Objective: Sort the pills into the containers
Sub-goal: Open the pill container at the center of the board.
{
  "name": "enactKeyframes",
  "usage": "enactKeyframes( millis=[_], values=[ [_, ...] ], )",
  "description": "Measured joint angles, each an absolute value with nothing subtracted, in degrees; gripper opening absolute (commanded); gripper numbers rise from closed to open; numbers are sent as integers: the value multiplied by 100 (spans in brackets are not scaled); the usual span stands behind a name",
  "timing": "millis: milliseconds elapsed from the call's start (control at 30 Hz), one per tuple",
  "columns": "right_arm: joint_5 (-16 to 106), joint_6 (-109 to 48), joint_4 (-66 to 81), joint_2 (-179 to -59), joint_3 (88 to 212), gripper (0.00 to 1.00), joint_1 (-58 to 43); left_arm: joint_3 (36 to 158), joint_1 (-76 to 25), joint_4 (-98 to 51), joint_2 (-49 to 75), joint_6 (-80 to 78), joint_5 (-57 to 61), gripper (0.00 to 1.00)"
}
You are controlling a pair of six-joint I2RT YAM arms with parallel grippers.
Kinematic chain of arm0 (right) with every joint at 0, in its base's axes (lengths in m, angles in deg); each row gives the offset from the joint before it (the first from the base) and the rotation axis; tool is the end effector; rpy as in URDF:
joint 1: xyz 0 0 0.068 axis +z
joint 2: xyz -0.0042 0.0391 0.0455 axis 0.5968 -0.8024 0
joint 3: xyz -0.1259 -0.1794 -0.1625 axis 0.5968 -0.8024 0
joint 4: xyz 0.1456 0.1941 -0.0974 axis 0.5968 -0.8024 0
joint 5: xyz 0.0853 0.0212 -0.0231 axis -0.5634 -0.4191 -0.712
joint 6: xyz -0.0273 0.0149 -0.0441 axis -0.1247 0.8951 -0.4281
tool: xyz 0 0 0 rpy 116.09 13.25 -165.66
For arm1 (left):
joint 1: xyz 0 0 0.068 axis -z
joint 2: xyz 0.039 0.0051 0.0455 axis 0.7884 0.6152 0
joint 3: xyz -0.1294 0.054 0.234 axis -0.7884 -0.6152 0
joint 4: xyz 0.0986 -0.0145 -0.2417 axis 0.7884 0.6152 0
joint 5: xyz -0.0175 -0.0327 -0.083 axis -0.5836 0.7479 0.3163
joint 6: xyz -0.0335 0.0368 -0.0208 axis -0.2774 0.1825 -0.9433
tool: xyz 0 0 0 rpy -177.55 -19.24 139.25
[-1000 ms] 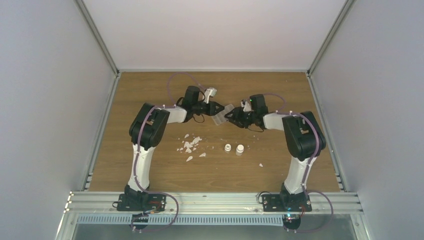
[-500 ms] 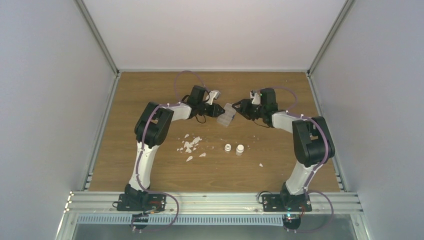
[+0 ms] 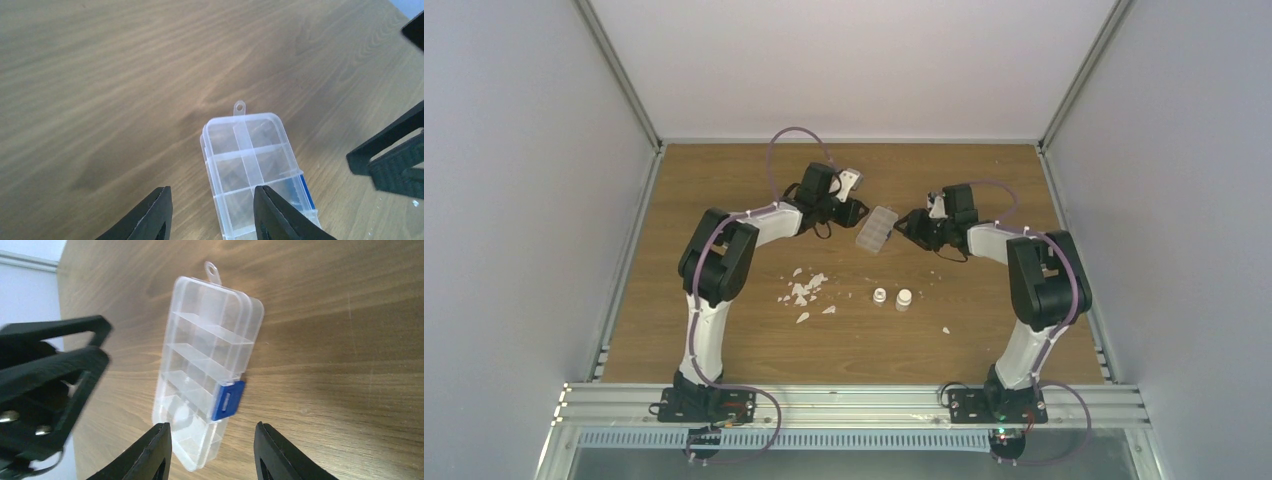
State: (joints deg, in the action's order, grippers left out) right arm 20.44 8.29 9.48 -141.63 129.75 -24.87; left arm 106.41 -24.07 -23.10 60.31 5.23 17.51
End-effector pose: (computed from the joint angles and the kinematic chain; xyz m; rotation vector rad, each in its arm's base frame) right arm 0.3494 0.0921 0.1507 0.4603 2.4929 1.1098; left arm 0.4080 -0.2328 0.1524 0.6699 2.2039 -0.7718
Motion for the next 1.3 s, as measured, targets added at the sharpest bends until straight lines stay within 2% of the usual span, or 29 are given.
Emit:
enactKeyframes(
  millis=[333, 533, 833, 1300],
  values=[
    [1977, 789, 913, -14462, 12964, 100, -2487, 10829, -1810, -1563, 5881, 1039, 347, 99],
    [1946, 746, 919, -14462, 12890, 100, -2487, 10503, -1430, -1355, 5715, 1183, -332, 99],
    [1738, 750, 1063, -14462, 12627, 100, -2609, 9906, -1047, -1576, 5232, 1395, -481, 99],
    [1610, 750, 1206, -14462, 12549, 100, -2673, 9465, -735, -2337, 5216, 1680, -857, 99]
  ],
)
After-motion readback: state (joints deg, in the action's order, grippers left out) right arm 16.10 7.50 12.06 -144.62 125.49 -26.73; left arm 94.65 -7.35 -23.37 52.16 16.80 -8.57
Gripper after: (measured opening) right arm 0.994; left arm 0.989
